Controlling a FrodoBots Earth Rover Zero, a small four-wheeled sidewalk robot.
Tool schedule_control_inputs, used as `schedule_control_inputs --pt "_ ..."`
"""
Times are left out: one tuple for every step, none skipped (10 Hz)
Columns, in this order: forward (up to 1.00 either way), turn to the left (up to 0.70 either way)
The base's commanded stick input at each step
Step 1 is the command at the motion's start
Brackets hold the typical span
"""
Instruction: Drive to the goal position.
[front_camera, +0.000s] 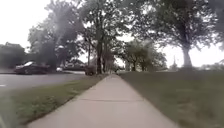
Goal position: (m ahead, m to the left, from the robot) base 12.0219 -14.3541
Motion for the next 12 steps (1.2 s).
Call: schedule_control_inputs --pt "1.0 0.0" --pt "1.0 0.0" --pt "1.0 0.0" --pt "1.0 0.0" --pt "1.0 0.0" --pt "1.0 0.0" --pt "1.0 0.0" --pt "1.0 0.0" --pt "1.0 0.0" --pt "1.0 0.0" --pt "1.0 0.0" --pt "1.0 -0.03"
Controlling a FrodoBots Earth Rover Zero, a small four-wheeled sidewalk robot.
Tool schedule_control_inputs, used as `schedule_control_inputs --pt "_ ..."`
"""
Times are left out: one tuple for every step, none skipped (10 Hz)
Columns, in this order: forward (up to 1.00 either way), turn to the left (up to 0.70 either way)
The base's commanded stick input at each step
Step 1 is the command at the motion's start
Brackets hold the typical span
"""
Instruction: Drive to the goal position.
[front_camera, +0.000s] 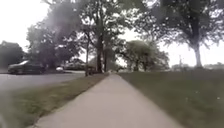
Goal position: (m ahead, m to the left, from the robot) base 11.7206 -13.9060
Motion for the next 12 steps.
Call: schedule_control_inputs --pt "1.0 -0.13" --pt "1.0 -0.37" --pt "1.0 -0.37" --pt "1.0 -0.29" --pt "1.0 0.0" --pt "1.0 0.0" --pt "1.0 0.0" --pt "1.0 0.0" --pt "1.0 0.0" --pt "1.0 0.0" --pt "1.0 0.0" --pt "1.0 0.0"
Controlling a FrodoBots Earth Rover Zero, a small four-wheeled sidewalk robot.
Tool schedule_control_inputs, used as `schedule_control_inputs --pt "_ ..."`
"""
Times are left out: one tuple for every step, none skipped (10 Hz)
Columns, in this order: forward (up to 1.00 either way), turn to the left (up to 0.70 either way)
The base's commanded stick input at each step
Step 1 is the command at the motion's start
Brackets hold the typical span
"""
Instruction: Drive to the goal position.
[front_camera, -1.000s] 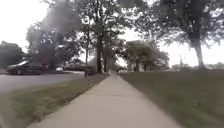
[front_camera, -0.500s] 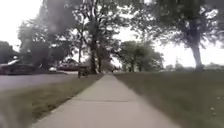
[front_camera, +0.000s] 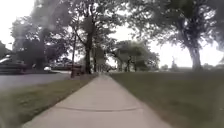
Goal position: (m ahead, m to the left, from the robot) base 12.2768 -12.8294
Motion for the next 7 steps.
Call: schedule_control_inputs --pt "1.0 0.0" --pt "1.0 0.0" --pt "1.0 0.0" --pt "1.0 0.0" --pt "1.0 0.0" --pt "1.0 0.0" --pt "1.0 0.0"
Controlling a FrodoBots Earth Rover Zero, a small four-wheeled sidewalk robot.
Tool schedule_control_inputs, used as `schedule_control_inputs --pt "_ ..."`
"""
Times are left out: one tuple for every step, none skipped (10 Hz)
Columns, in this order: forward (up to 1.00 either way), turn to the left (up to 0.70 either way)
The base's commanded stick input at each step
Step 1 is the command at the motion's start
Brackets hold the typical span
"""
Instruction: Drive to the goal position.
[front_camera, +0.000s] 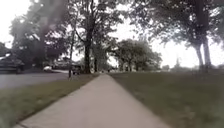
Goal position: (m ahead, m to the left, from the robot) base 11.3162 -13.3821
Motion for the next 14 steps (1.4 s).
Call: schedule_control_inputs --pt "1.0 0.0" --pt "1.0 -0.31" --pt "1.0 -0.4" --pt "1.0 -0.2" --pt "1.0 0.0" --pt "1.0 0.0" --pt "1.0 0.0" --pt "1.0 0.0" --pt "1.0 0.0" --pt "1.0 0.0" --pt "1.0 0.0" --pt "1.0 0.0" --pt "1.0 0.0" --pt "1.0 0.0"
